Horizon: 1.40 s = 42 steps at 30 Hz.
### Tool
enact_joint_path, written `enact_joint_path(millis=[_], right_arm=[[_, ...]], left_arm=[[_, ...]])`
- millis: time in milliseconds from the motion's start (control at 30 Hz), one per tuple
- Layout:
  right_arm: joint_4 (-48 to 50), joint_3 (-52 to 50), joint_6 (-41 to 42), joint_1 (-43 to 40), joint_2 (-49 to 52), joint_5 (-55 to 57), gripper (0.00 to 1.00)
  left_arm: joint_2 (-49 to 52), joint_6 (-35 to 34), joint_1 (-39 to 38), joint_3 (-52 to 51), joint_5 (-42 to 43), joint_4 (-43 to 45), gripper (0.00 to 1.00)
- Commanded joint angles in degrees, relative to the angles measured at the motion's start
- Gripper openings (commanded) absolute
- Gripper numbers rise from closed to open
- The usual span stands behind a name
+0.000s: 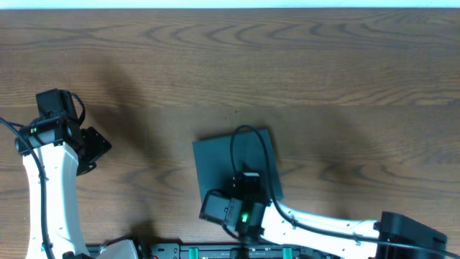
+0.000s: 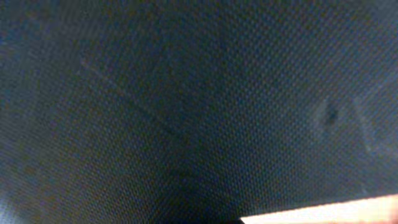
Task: Pack container
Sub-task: 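Lower the right gripper to the box's front edge and push it backward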
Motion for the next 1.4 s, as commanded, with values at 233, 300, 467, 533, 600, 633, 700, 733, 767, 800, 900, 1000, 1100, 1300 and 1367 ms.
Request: enact_joint_path(millis=[233,300,467,533,600,633,700,733,767,800,900,1000,1100,1300,1367], right_arm=[[17.3,-0.3,-15.5,-9.2,7.7,1.9,0.01],[21.3,-0.3,-17.4,-10.4,8.6,1.0,0.01],[25.9,-0.3,-20.5,-14.2,8.8,1.0,0.01],[27.6,-0.3,-21.5,-16.2,8.8,1.7,0.01],[29.4,-0.3,-22.5,-18.1,8.8,2.4,0.01],[30.4,-0.3,-22.7,-19.1,8.8,2.4,0.01],[32.5,-0.3,-22.7,-21.0,8.8,1.6,0.01],[33.6,-0.3,-22.7,-21.7,8.8,0.9,0.01],[34.7,-0.3,-22.7,-22.4,8.8,-0.1,0.01],[35.9,-0.3,-22.7,-23.0,8.8,-1.4,0.01],[39.6,-0.3,-22.6,-23.8,8.8,-5.7,0.01],[42.4,-0.3,-22.0,-23.5,8.8,-9.2,0.01],[45.0,-0.3,-21.0,-22.9,8.8,-9.9,0.01],[48.4,-0.3,-21.0,-23.0,8.8,-5.8,0.01],[48.4,-0.3,-21.4,-23.3,8.8,-5.0,0.01]], left_arm=[[0.2,0.2,0.3,0.3,-1.0,-0.3,0.95],[0.2,0.2,0.3,0.3,-1.0,-0.3,0.95],[0.2,0.2,0.3,0.3,-1.0,-0.3,0.95],[0.2,0.2,0.3,0.3,-1.0,-0.3,0.95],[0.2,0.2,0.3,0.3,-1.0,-0.3,0.95],[0.2,0.2,0.3,0.3,-1.0,-0.3,0.95],[0.2,0.2,0.3,0.3,-1.0,-0.3,0.95],[0.2,0.2,0.3,0.3,-1.0,-0.3,0.95],[0.2,0.2,0.3,0.3,-1.0,-0.3,0.95],[0.2,0.2,0.3,0.3,-1.0,-0.3,0.95],[0.2,0.2,0.3,0.3,-1.0,-0.3,0.95],[0.2,0.2,0.3,0.3,-1.0,-0.3,0.95],[0.2,0.2,0.3,0.3,-1.0,-0.3,0.95],[0.2,0.2,0.3,0.3,-1.0,-0.3,0.95],[0.2,0.2,0.3,0.3,-1.0,-0.3,0.95]])
